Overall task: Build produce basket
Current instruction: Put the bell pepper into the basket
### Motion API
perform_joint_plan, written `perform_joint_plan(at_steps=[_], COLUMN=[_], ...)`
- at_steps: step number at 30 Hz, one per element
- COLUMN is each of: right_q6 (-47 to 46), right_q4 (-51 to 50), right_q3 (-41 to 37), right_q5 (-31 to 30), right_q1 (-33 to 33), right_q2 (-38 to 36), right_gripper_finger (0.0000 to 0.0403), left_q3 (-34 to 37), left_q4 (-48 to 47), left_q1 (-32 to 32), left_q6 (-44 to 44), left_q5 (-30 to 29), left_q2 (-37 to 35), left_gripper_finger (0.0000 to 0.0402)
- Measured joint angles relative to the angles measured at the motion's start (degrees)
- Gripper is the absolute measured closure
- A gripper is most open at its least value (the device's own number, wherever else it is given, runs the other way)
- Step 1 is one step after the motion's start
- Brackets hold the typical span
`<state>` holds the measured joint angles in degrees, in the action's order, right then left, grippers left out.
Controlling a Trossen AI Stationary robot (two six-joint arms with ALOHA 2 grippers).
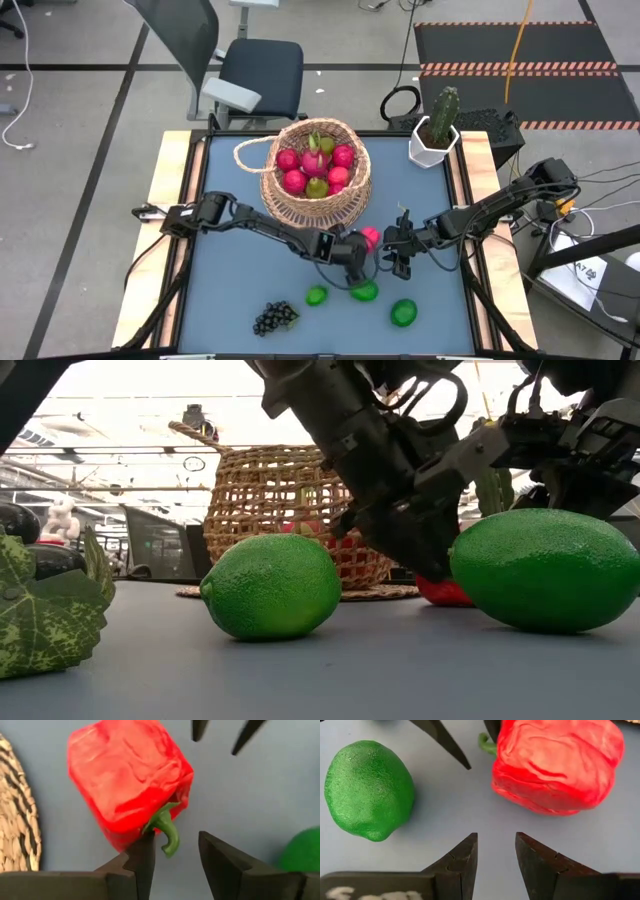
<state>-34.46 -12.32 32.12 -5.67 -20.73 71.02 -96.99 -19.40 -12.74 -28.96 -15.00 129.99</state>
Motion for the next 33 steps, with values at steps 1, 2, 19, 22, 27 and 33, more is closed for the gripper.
perform_joint_plan(at_steps=[1,2,19,22,27,33], right_q6=[0.00,0.00,0.22,0.24,0.20,-0.24], right_q4=[0.01,0.02,0.00,0.00,-0.40,-2.75], right_q3=[0.00,0.00,0.00,0.00,0.00,0.00], right_q5=[0.00,0.00,0.02,1.41,4.81,5.99], right_q1=[0.00,0.00,0.00,0.00,-0.10,-1.21], right_q2=[0.00,0.00,0.00,0.00,-0.01,-1.89], right_gripper_finger=[0.0277,0.0277,0.0277,0.0277,0.0277,0.0277], left_q3=[0.00,0.00,0.00,0.00,-0.04,-0.04], left_q4=[0.00,0.02,0.37,0.39,0.44,-0.04], left_q1=[0.12,0.19,0.83,1.07,1.15,0.90], left_q6=[-0.48,-0.99,-1.63,-1.00,0.54,1.72], left_q5=[0.00,0.00,0.00,0.00,-0.02,0.03], left_q2=[0.00,0.00,-0.07,-0.07,-0.09,-0.79], left_gripper_finger=[0.0248,0.0249,0.0326,0.0352,0.0386,0.0370])
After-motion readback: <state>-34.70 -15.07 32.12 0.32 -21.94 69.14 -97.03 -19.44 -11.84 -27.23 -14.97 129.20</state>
